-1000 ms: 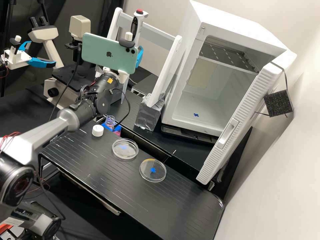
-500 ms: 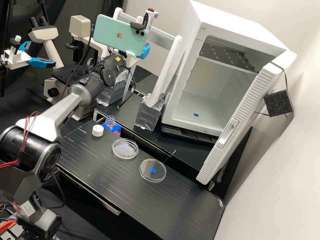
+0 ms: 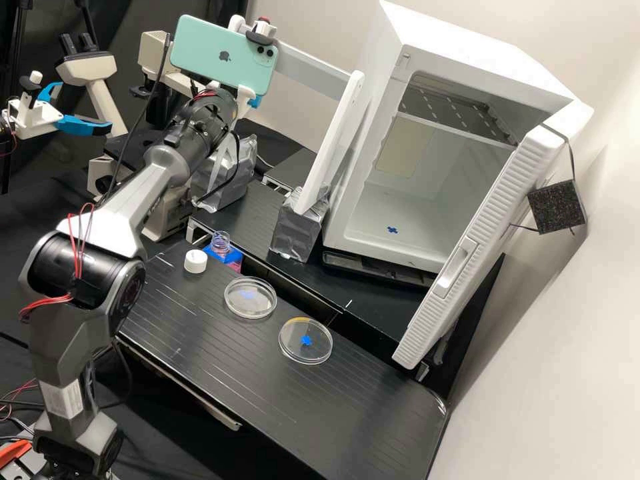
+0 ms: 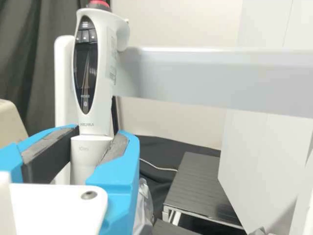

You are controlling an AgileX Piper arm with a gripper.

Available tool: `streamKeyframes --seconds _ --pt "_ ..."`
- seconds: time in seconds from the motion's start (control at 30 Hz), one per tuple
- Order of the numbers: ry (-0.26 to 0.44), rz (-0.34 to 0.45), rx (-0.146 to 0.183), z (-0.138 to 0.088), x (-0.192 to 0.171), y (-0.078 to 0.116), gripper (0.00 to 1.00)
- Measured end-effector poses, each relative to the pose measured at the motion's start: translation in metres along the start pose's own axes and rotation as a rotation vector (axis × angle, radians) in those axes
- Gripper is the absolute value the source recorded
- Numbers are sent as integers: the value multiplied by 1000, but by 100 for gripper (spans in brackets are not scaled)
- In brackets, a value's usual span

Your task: Use the pipette

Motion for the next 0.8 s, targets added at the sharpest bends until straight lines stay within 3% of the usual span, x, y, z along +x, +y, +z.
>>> streamKeyframes --seconds 0.3,0.53,0.8 --pt "5 35 -10 -5 -2 10 0" --pt "-11 54 26 3 -2 18 0" --pt "-31 51 32 10 3 17 0"
